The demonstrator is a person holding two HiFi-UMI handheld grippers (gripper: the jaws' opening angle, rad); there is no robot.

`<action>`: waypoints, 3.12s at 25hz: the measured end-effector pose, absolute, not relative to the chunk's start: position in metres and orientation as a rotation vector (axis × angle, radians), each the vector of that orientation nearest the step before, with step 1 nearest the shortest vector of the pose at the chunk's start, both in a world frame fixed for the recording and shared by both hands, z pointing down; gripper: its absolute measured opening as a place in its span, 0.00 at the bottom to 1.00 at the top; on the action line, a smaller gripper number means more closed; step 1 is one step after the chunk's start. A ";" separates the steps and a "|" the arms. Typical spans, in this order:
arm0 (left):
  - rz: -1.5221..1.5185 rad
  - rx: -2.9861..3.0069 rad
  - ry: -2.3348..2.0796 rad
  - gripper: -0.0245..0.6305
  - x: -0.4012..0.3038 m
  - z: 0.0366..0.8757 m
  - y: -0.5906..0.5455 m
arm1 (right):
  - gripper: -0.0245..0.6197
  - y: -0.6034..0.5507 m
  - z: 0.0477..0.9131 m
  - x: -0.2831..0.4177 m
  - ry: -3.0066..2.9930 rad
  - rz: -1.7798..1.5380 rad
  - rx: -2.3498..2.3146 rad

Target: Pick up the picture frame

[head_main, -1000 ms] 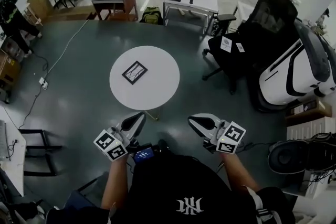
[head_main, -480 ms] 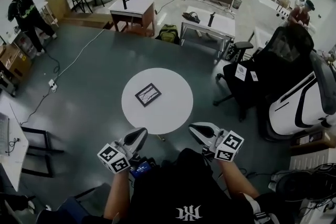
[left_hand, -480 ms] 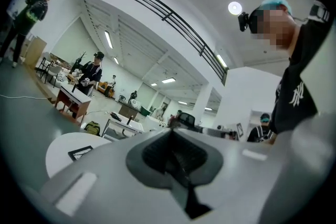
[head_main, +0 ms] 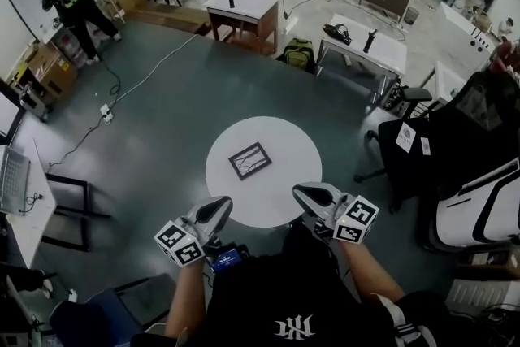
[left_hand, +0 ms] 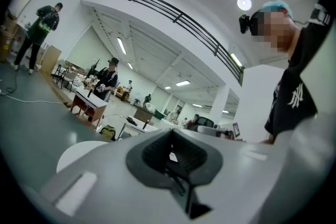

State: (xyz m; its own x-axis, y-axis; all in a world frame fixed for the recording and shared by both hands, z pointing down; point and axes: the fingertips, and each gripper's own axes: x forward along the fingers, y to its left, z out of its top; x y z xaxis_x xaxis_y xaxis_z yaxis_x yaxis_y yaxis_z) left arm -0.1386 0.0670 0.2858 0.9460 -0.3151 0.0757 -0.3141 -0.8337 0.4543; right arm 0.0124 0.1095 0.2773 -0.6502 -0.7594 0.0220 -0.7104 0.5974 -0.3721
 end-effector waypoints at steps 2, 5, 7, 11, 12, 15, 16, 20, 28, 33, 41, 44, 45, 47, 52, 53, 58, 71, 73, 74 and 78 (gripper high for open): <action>-0.002 2.618 -0.495 0.04 -0.132 0.289 0.051 | 0.03 0.088 0.279 0.024 2.711 -0.527 -1.212; 0.000 2.614 -0.575 0.04 -0.120 0.290 0.020 | 0.03 0.050 0.279 0.043 2.740 -0.532 -1.151; -0.003 2.588 -0.638 0.04 -0.111 0.288 0.004 | 0.03 0.030 0.281 0.053 2.772 -0.559 -1.099; 0.027 2.548 -0.749 0.04 -0.101 0.296 -0.019 | 0.03 0.001 0.295 0.068 2.829 -0.614 -1.019; 0.044 2.535 -0.777 0.04 -0.100 0.301 -0.025 | 0.03 -0.007 0.299 0.071 2.838 -0.625 -1.006; 0.087 2.484 -0.847 0.04 -0.097 0.318 -0.039 | 0.04 -0.032 0.312 0.081 2.853 -0.657 -0.970; 0.103 2.464 -0.867 0.04 -0.096 0.325 -0.043 | 0.05 -0.040 0.318 0.084 2.859 -0.667 -0.957; 0.166 2.387 -0.950 0.05 -0.093 0.349 -0.058 | 0.06 -0.068 0.352 0.091 2.894 -0.733 -0.906; 0.233 2.256 -1.000 0.12 -0.099 0.412 -0.079 | 0.17 -0.102 0.423 0.077 2.939 -0.910 -0.856; 0.276 2.164 -0.985 0.16 -0.106 0.474 -0.096 | 0.21 -0.122 0.473 0.066 2.943 -1.021 -0.916; 0.285 2.108 -0.951 0.19 -0.121 0.552 -0.136 | 0.24 -0.154 0.562 0.041 2.979 -1.153 -1.060; 0.286 2.078 -0.975 0.19 -0.124 0.578 -0.147 | 0.24 -0.163 0.594 0.034 2.967 -1.233 -1.115; 0.286 2.061 -0.983 0.19 -0.124 0.587 -0.147 | 0.24 -0.165 0.604 0.034 2.963 -1.261 -1.136; 0.302 2.029 -1.001 0.19 -0.125 0.604 -0.147 | 0.25 -0.166 0.623 0.033 2.964 -1.308 -1.169; 0.416 1.995 -1.035 0.20 -0.127 0.644 -0.149 | 0.25 -0.171 0.658 0.032 2.992 -1.365 -1.234; 0.433 1.992 -1.031 0.21 -0.125 0.648 -0.149 | 0.24 -0.171 0.662 0.032 3.009 -1.363 -1.247; 0.538 2.010 -0.997 0.22 -0.118 0.662 -0.149 | 0.22 -0.168 0.673 0.028 3.158 -1.282 -1.301; 0.687 1.984 -0.960 0.22 -0.108 0.687 -0.145 | 0.22 -0.169 0.693 0.022 3.197 -1.292 -1.352; 0.722 1.973 -0.955 0.22 -0.107 0.689 -0.145 | 0.22 -0.169 0.693 0.022 3.204 -1.289 -1.358; 0.736 1.967 -0.955 0.22 -0.107 0.690 -0.145 | 0.22 -0.169 0.694 0.021 3.207 -1.288 -1.361; 0.754 1.947 -0.964 0.22 -0.107 0.689 -0.146 | 0.21 -0.168 0.694 0.020 3.222 -1.272 -1.372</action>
State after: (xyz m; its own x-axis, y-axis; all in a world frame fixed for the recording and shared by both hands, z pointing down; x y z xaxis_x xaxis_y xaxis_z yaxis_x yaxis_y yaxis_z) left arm -0.1075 -0.1456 0.6893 0.5279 -0.3468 0.7752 -0.8360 -0.3733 0.4022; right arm 0.0197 -0.1681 0.6939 -0.5852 -0.3955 0.7079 -0.7724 0.5375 -0.3383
